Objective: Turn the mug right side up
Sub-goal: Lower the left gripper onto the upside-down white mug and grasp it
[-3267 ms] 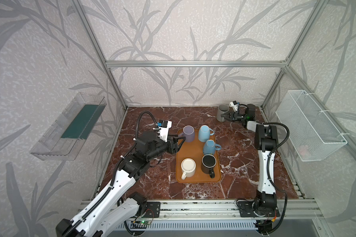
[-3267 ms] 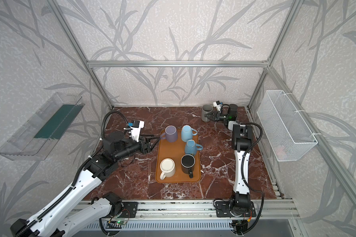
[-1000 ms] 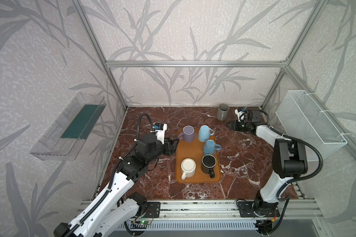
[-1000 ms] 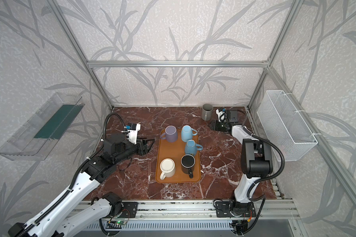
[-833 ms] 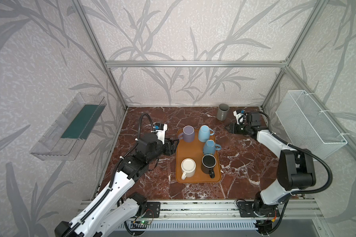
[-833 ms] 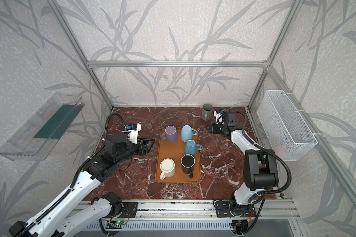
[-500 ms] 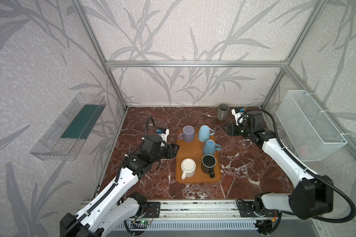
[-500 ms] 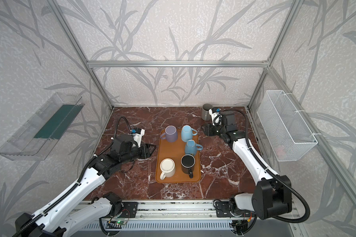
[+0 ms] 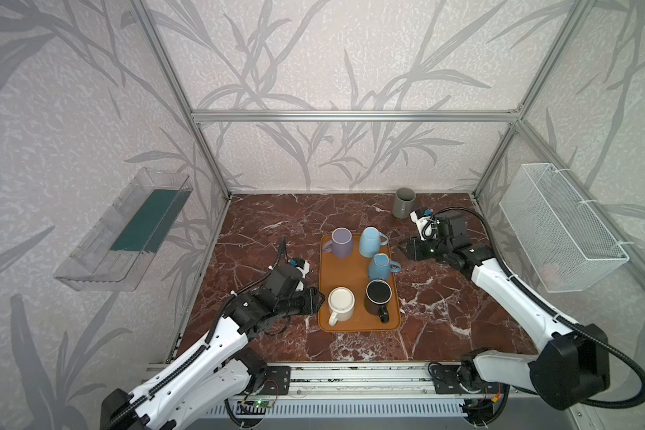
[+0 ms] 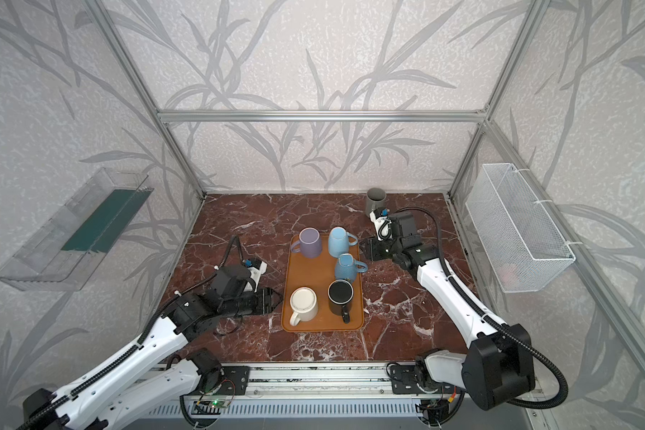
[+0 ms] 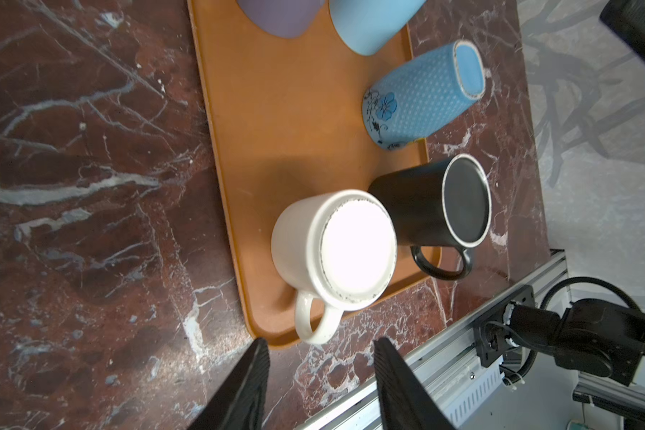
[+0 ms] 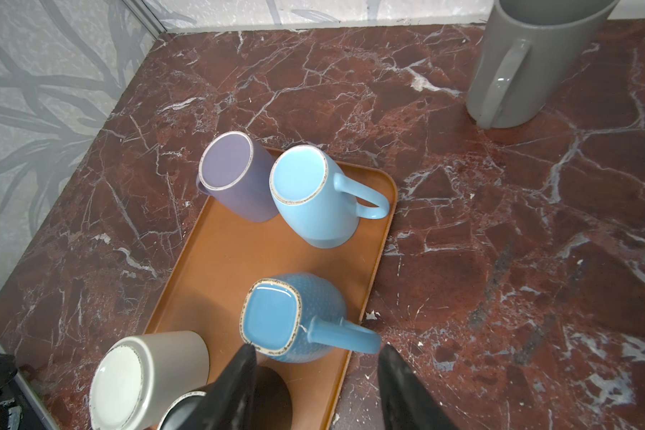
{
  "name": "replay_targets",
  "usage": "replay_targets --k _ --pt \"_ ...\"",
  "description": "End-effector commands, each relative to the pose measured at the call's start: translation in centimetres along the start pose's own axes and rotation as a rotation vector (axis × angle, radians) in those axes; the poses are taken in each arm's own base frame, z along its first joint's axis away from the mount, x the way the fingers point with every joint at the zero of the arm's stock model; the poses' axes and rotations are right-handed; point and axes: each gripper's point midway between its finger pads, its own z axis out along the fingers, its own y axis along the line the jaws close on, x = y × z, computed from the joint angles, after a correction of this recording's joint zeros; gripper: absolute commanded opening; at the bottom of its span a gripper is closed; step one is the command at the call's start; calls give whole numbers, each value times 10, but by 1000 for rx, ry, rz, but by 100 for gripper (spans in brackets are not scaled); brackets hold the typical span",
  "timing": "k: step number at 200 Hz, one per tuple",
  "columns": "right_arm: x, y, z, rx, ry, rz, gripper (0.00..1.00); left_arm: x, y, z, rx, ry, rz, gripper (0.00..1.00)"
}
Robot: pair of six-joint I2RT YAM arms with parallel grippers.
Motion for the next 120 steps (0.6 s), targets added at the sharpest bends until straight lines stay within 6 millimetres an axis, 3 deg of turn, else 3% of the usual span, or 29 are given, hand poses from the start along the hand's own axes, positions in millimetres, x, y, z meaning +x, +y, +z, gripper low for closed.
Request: replay_targets --k 1,120 --pt "4 0 1 9 7 -7 54 17 10 5 -67 41 -35 49" --pt "9 -1 -7 29 12 -11 56 36 -12 34 -195 157 152 46"
